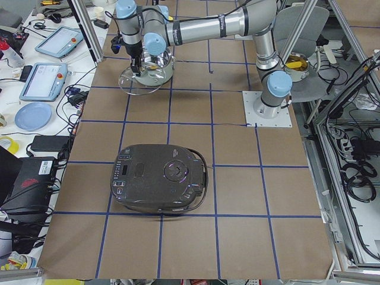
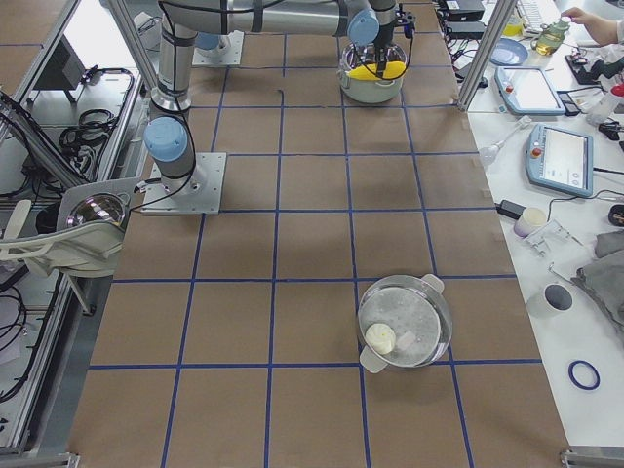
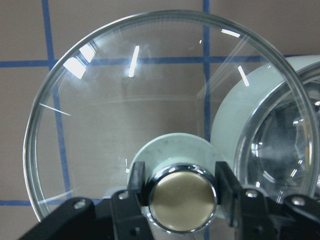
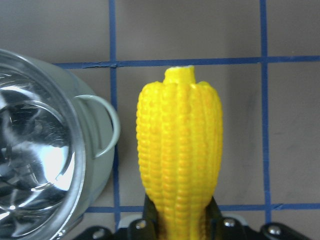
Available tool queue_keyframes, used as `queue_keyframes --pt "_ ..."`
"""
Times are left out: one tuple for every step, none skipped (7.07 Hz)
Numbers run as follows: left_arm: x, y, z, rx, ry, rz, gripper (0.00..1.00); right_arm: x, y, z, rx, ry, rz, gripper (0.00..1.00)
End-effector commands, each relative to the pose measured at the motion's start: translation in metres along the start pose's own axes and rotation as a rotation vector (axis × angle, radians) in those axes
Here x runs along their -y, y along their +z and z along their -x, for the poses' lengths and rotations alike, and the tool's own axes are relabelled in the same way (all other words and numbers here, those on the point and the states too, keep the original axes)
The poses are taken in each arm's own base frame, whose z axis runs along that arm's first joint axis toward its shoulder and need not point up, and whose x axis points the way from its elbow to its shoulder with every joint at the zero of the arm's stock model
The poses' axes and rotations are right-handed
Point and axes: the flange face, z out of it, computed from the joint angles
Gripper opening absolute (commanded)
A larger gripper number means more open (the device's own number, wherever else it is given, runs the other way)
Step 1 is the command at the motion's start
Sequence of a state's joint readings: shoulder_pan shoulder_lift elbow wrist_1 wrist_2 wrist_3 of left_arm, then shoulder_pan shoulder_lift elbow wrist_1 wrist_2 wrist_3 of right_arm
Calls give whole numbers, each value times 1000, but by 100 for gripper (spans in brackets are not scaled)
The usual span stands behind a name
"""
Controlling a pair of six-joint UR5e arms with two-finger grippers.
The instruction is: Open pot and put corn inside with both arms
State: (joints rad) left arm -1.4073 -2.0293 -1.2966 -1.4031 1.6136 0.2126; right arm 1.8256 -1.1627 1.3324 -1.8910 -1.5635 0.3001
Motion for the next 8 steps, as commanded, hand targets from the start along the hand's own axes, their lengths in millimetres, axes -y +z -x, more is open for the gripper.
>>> queue_keyframes --pt "-31 66 73 -11 117 32 0 -4 -3 94 40 62 -26 0" --pt "-46 91 77 14 132 -21 0 11 -2 120 48 55 -29 0" --pt "-70 117 69 24 129 -42 0 8 14 149 50 23 -25 0" --pt "-88 132 75 51 115 -111 0 6 34 157 42 20 -7 0" --pt "-97 144 83 22 104 -136 0 3 46 163 38 56 9 0" --pt "-99 146 91 7 100 -139 0 -1 54 170 34 49 16 0" --pt "-101 148 92 5 100 -135 0 1 59 173 44 57 3 3" --pt "-101 150 92 5 100 -130 0 1 64 173 40 55 6 11"
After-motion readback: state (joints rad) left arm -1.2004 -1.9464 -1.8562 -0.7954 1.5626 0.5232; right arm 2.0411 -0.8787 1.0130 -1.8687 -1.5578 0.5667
